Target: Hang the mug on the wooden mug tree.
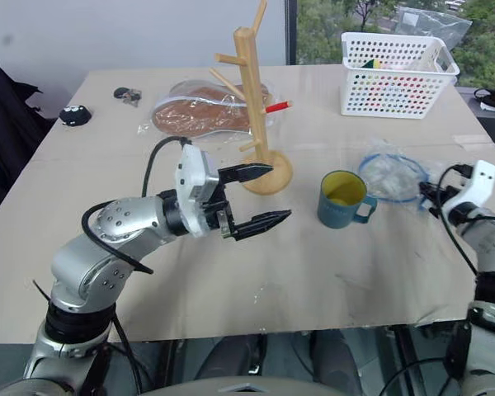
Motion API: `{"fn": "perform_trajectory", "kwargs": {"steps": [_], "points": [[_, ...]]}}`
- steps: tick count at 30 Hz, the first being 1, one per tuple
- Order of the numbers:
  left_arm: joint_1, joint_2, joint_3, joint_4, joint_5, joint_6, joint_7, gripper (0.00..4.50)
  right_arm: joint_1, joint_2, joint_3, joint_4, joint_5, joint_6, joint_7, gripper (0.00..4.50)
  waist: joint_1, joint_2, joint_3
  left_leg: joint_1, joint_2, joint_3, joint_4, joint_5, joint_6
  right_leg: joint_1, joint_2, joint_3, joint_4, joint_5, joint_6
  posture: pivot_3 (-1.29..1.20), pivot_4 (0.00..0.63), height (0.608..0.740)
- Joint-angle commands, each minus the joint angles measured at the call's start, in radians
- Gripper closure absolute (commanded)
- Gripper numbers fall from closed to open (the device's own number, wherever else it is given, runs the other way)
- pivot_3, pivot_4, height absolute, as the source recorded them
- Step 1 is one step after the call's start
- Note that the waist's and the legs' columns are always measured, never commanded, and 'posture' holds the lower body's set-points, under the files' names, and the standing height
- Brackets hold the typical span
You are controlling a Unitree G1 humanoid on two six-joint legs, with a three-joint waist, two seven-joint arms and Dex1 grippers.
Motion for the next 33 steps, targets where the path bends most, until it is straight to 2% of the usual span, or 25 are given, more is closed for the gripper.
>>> {"fn": "perform_trajectory", "kwargs": {"steps": [1,6,11,12,13,15,16,17,19,21,24,26,30,33], "points": [[-0.101,-0.039,-0.038,0.082,0.008,-0.043,-0.061,0.00,0.110,-0.038,-0.195,-0.209,0.067,0.072,-0.074,4.47,-0.002,0.000,0.000,0.000,0.000,0.000,0.000,0.000,0.000,0.000,0.000,0.000,0.000,0.000,0.000,0.00,0.150,0.740],[-0.208,-0.101,-0.087,0.161,-0.029,-0.052,-0.173,0.00,0.301,-0.031,-0.413,-0.343,0.110,0.136,-0.133,4.47,-0.007,0.000,0.000,0.001,0.000,0.002,0.000,0.000,0.001,0.000,0.000,0.002,0.001,0.000,0.000,0.00,0.150,0.740],[-0.211,-0.112,-0.109,0.214,-0.016,-0.082,-0.261,0.00,0.423,-0.020,-0.463,-0.410,0.122,0.155,-0.139,4.47,-0.029,0.002,-0.001,0.003,0.001,0.005,0.000,-0.002,0.005,0.000,0.001,0.005,0.002,0.000,0.000,0.00,0.150,0.740],[-0.213,-0.112,-0.108,0.219,-0.012,-0.083,-0.268,0.00,0.437,-0.021,-0.468,-0.414,0.125,0.150,-0.133,3.71,-0.035,0.002,-0.001,0.003,0.001,0.006,0.000,-0.003,0.005,0.000,0.001,0.006,0.002,0.000,0.001,0.00,0.150,0.740],[-0.215,-0.112,-0.108,0.223,-0.009,-0.085,-0.274,0.00,0.449,-0.022,-0.473,-0.418,0.130,0.147,-0.128,3.53,-0.037,0.002,-0.001,0.003,0.001,0.007,0.000,-0.003,0.005,0.001,0.001,0.006,0.002,0.000,0.001,0.00,0.150,0.740],[-0.213,-0.110,-0.104,0.222,-0.006,-0.084,-0.280,0.00,0.473,-0.029,-0.492,-0.434,0.141,0.138,-0.115,2.70,-0.038,0.002,-0.001,0.005,0.001,0.008,0.000,-0.003,0.006,0.001,0.001,0.008,0.003,0.000,0.001,0.00,0.150,0.740],[-0.210,-0.104,-0.104,0.218,-0.002,-0.083,-0.282,0.00,0.486,-0.033,-0.506,-0.451,0.156,0.138,-0.100,2.60,-0.035,0.002,-0.001,0.005,0.001,0.008,0.000,-0.003,0.006,0.001,0.001,0.008,0.003,0.000,0.001,0.00,0.150,0.740],[-0.208,-0.101,-0.105,0.215,0.001,-0.083,-0.283,0.00,0.494,-0.035,-0.514,-0.462,0.167,0.139,-0.091,1.84,-0.034,0.002,-0.001,0.006,0.001,0.008,0.001,-0.003,0.006,0.002,0.001,0.008,0.003,0.000,0.001,0.00,0.150,0.740],[-0.186,-0.074,-0.094,0.189,-0.006,-0.065,-0.287,0.00,0.598,-0.032,-0.557,-0.597,0.307,0.200,0.028,1.80,-0.032,0.003,-0.001,0.005,0.001,0.007,0.001,-0.003,0.006,0.002,0.002,0.007,0.003,0.000,0.001,0.00,0.150,0.740],[-0.156,-0.028,-0.087,0.164,-0.006,-0.048,-0.298,0.00,0.711,-0.035,-0.567,-0.772,0.510,0.286,0.092,1.80,-0.029,0.005,-0.001,0.004,0.002,0.005,0.000,-0.003,0.006,0.002,0.002,0.006,0.003,-0.001,0.001,0.00,0.150,0.740],[-0.122,0.029,-0.094,0.139,0.002,-0.031,-0.307,0.00,0.754,-0.047,-0.448,-0.956,0.614,0.296,0.020,1.80,-0.038,0.003,0.000,0.004,0.004,0.002,-0.001,-0.003,0.005,0.002,0.003,0.004,0.003,-0.001,0.001,0.00,0.150,0.740],[-0.105,0.048,-0.105,0.124,0.010,-0.026,-0.306,0.00,0.700,-0.040,-0.317,-1.009,0.573,0.272,-0.072,1.80,-0.042,-0.003,0.001,0.004,0.004,0.004,0.000,-0.003,0.006,0.002,0.002,0.005,0.002,-0.001,0.002,0.00,0.150,0.740],[-0.097,0.061,-0.117,0.099,0.020,-0.010,-0.295,0.00,0.594,-0.007,-0.039,-1.028,0.409,0.238,-0.209,1.80,-0.021,-0.006,0.002,0.004,0.002,0.003,0.004,-0.003,0.006,0.003,0.001,0.005,0.002,-0.002,0.004,0.00,0.150,0.740],[-0.108,0.056,-0.107,0.093,0.012,0.010,-0.280,0.00,0.537,0.055,0.088,-1.018,0.338,0.200,-0.276,1.80,-0.008,-0.006,0.002,0.002,0.001,0.000,0.004,-0.002,0.004,0.003,0.002,0.004,0.002,-0.001,0.002,0.00,0.150,0.740]]}}
